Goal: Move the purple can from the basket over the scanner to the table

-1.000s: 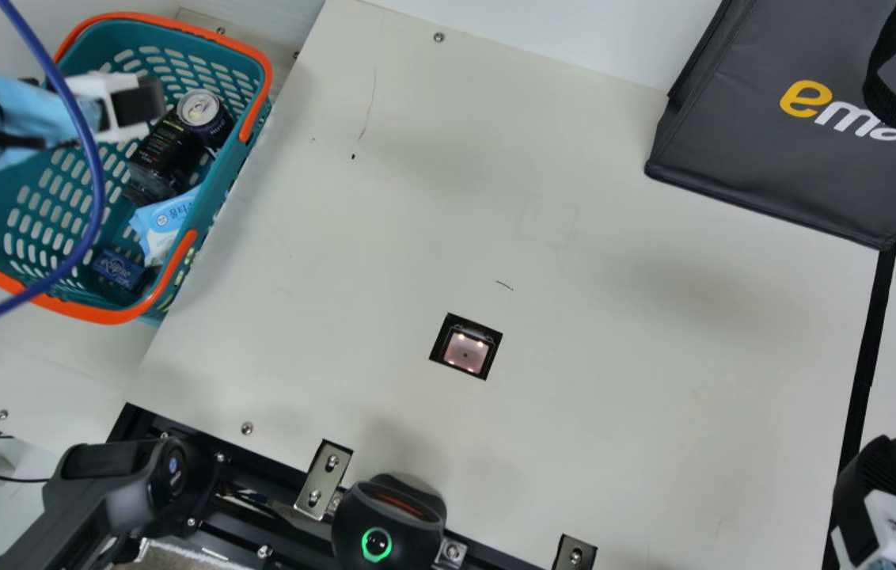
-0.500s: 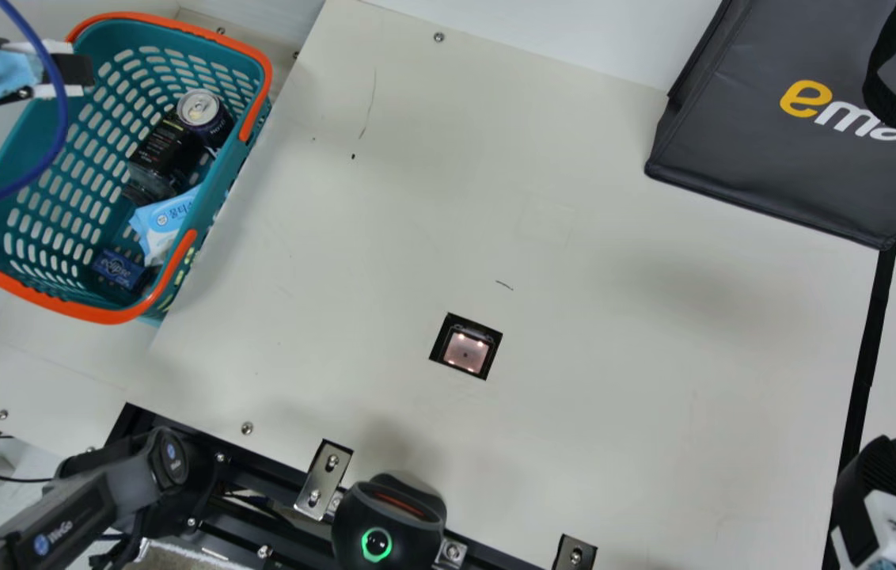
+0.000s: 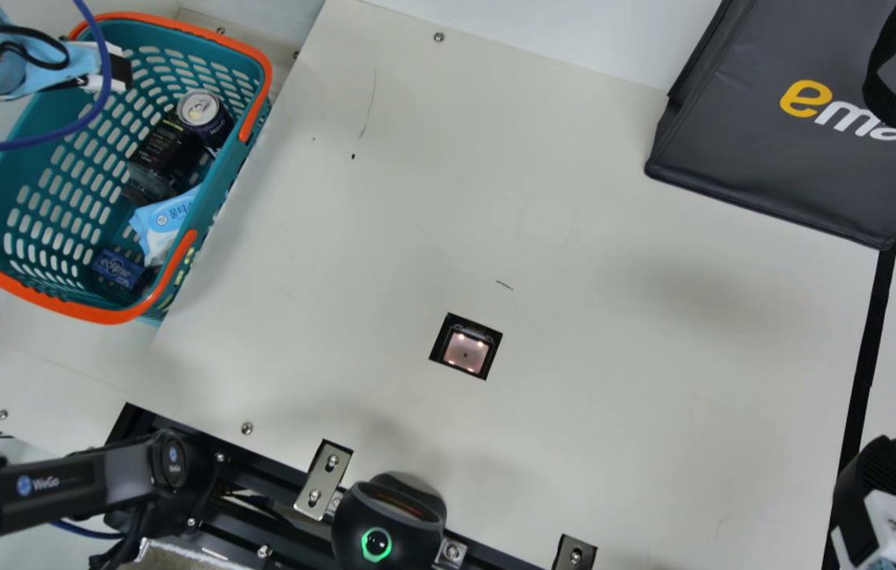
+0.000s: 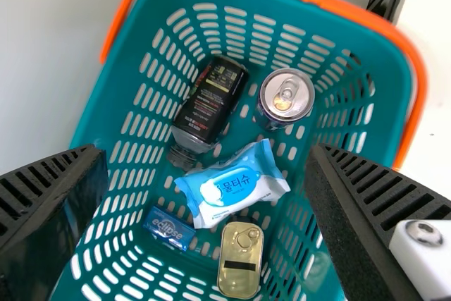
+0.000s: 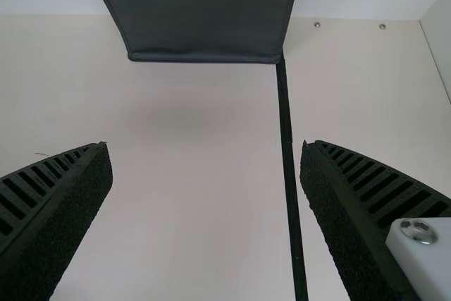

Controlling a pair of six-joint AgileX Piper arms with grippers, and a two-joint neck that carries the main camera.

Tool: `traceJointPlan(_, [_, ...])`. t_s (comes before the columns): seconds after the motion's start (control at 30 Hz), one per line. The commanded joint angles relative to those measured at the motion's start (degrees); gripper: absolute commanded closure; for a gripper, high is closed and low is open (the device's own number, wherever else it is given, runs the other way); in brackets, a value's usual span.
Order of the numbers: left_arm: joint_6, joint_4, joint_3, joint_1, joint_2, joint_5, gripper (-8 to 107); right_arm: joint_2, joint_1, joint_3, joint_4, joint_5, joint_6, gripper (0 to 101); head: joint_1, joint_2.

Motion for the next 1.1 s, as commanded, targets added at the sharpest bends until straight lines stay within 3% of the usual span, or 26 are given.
traceJointPlan(0.0, [0.3,0.2,0.2,-0.1,2.1,-0.9,9,0.0,0.0,0.0,0.0,0.0,0.0,6,-1.7,0.1])
traceJointPlan(0.3, [4.0,-0.5,2.1,0.6,7.6,-4.7,9,0.0,0.0,0.0,0.0,0.0,0.0,6,-1.7,0.1])
traceJointPlan(1.07, [22.7,-11.5,6.2,2.7,16.7,-10.4,9,0.0,0.0,0.0,0.0,0.0,0.0,6,-1.7,0.1])
